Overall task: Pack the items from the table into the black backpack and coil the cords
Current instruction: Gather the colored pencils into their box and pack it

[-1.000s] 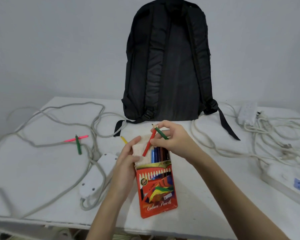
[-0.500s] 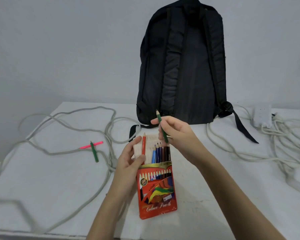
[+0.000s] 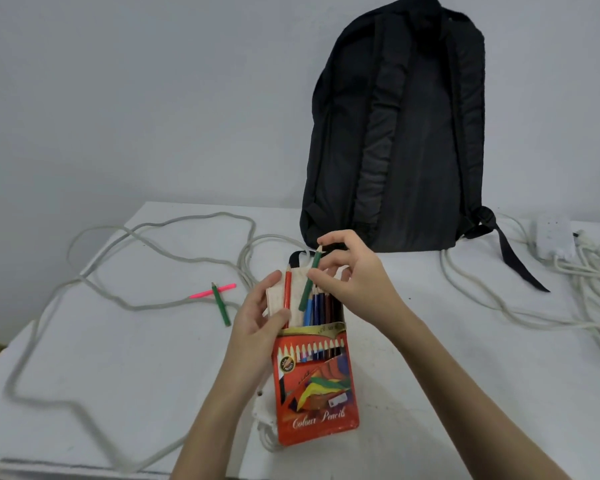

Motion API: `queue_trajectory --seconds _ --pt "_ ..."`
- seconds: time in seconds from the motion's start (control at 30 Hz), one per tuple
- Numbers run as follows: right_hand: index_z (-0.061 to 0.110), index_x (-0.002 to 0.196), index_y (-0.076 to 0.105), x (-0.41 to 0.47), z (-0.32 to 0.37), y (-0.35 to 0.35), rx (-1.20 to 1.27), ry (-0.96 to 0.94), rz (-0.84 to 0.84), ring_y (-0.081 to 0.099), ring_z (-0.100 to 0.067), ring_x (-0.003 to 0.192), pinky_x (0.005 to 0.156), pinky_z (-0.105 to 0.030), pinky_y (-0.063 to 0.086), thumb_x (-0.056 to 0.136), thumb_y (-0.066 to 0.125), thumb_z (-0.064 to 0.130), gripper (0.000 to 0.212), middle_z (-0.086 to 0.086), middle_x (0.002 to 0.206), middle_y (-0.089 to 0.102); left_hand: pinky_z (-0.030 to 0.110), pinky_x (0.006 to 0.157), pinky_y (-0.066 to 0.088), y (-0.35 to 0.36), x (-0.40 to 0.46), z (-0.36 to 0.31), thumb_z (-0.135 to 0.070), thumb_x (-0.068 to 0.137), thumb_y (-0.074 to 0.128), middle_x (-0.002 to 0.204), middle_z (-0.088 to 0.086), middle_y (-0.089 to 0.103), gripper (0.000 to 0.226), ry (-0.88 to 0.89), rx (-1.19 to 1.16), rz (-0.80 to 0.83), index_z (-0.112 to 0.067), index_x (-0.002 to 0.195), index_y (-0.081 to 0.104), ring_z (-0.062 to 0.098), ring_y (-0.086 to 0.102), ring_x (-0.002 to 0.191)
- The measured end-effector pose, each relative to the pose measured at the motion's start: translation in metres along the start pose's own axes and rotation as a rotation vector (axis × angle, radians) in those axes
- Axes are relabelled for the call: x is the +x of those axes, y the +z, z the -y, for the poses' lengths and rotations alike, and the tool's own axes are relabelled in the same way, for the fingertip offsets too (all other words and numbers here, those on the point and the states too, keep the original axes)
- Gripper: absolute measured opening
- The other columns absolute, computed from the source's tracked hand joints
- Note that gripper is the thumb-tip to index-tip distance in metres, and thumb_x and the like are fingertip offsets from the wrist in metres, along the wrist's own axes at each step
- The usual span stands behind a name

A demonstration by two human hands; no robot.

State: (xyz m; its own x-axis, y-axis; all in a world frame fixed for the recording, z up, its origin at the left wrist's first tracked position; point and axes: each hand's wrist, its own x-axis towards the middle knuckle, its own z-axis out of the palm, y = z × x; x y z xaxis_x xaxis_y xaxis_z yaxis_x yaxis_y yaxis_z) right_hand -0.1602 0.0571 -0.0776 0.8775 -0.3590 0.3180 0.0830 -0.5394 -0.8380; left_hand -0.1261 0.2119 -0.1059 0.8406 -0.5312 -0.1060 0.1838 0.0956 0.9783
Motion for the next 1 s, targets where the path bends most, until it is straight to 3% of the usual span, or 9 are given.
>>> queue_trajectory --seconds 0.07,0.23,0.37,0.57,0.63,0.73,0.8,0.87,1.0 --pt "0.024 0.105 0.052 0.002 0.001 0.007 -0.059 -0.016 0.039 0.054 0.0 0.076 0.061 -0.008 0.04 0.081 0.071 0.021 0.031 0.011 0.085 0.061 0.028 0.052 0.056 -0.008 -0.001 -0.002 -0.007 0.095 0.048 0.107 0.005 0.067 0.04 -0.003 -0.014 -0.024 -0.03 0.128 0.049 0.022 0.071 0.07" --pt "0.028 0.107 0.064 0.005 0.003 0.02 -0.224 -0.136 0.236 0.044 -0.008 0.102 0.084 -0.014 0.035 0.078 0.073 0.033 0.03 0.008 0.11 0.053 0.03 0.056 0.058 -0.031 -0.002 -0.01 -0.005 0.095 0.047 0.109 0.006 0.066 0.041 0.004 -0.095 -0.087 -0.028 0.13 0.048 0.022 0.072 0.073" --pt "0.027 0.11 0.063 0.014 0.011 0.039 -0.125 -0.128 0.211 0.047 0.005 0.099 0.077 -0.005 0.034 0.084 0.068 0.03 0.027 0.016 0.107 0.055 0.027 0.053 0.057 -0.054 -0.003 -0.017 -0.006 0.095 0.047 0.112 0.008 0.064 0.043 0.025 -0.036 -0.156 -0.025 0.133 0.045 0.019 0.072 0.073" --pt "0.018 0.101 0.061 0.047 0.015 0.073 0.045 0.153 -0.003 0.061 -0.012 0.077 0.066 -0.023 0.048 0.09 0.058 0.022 0.012 0.005 0.087 0.062 0.024 0.047 0.053 -0.104 -0.004 -0.022 -0.001 0.096 0.043 0.111 0.006 0.061 0.044 0.06 0.03 -0.306 -0.021 0.135 0.043 0.012 0.07 0.067" --pt "0.012 0.107 0.06 0.057 0.012 0.089 -0.046 0.254 0.092 0.063 -0.018 0.072 0.064 -0.03 0.051 0.089 0.057 0.022 0.021 -0.003 0.085 0.063 0.028 0.052 0.053 -0.121 -0.004 -0.021 0.001 0.096 0.039 0.112 0.007 0.061 0.044 0.055 0.029 -0.353 -0.019 0.135 0.043 0.015 0.069 0.071" --pt "0.008 0.114 0.053 0.062 0.012 0.118 -0.188 0.327 0.307 0.06 -0.017 0.06 0.054 -0.027 0.047 0.089 0.057 0.024 0.03 -0.012 0.095 0.061 0.029 0.054 0.052 -0.139 -0.006 -0.02 0.002 0.096 0.037 0.116 0.007 0.059 0.046 0.042 0.042 -0.391 -0.018 0.137 0.042 0.019 0.067 0.078" --pt "0.007 0.113 0.05 0.062 0.013 0.135 -0.295 0.303 0.348 0.058 -0.021 0.071 0.059 -0.028 0.045 0.089 0.06 0.029 0.034 -0.013 0.103 0.058 0.026 0.049 0.053 -0.146 -0.007 -0.021 0.001 0.096 0.038 0.117 0.006 0.058 0.047 0.034 0.05 -0.394 -0.018 0.138 0.041 0.019 0.067 0.078" --pt "0.007 0.11 0.047 0.06 0.017 0.147 -0.378 0.271 0.372 0.053 -0.021 0.079 0.06 -0.028 0.04 0.085 0.065 0.033 0.041 -0.007 0.096 0.051 0.024 0.048 0.053 -0.153 -0.008 -0.021 0.001 0.096 0.038 0.116 0.004 0.058 0.047 0.032 0.059 -0.398 -0.018 0.139 0.039 0.019 0.067 0.079" --pt "0.006 0.115 0.046 0.057 0.011 0.161 -0.516 0.204 0.431 0.053 -0.023 0.086 0.068 -0.032 0.045 0.08 0.07 0.016 0.044 -0.01 0.104 0.053 0.024 0.047 0.053 -0.162 -0.007 -0.021 0.003 0.095 0.038 0.118 0.007 0.057 0.049 0.032 0.055 -0.408 -0.017 0.14 0.039 0.018 0.068 0.078"
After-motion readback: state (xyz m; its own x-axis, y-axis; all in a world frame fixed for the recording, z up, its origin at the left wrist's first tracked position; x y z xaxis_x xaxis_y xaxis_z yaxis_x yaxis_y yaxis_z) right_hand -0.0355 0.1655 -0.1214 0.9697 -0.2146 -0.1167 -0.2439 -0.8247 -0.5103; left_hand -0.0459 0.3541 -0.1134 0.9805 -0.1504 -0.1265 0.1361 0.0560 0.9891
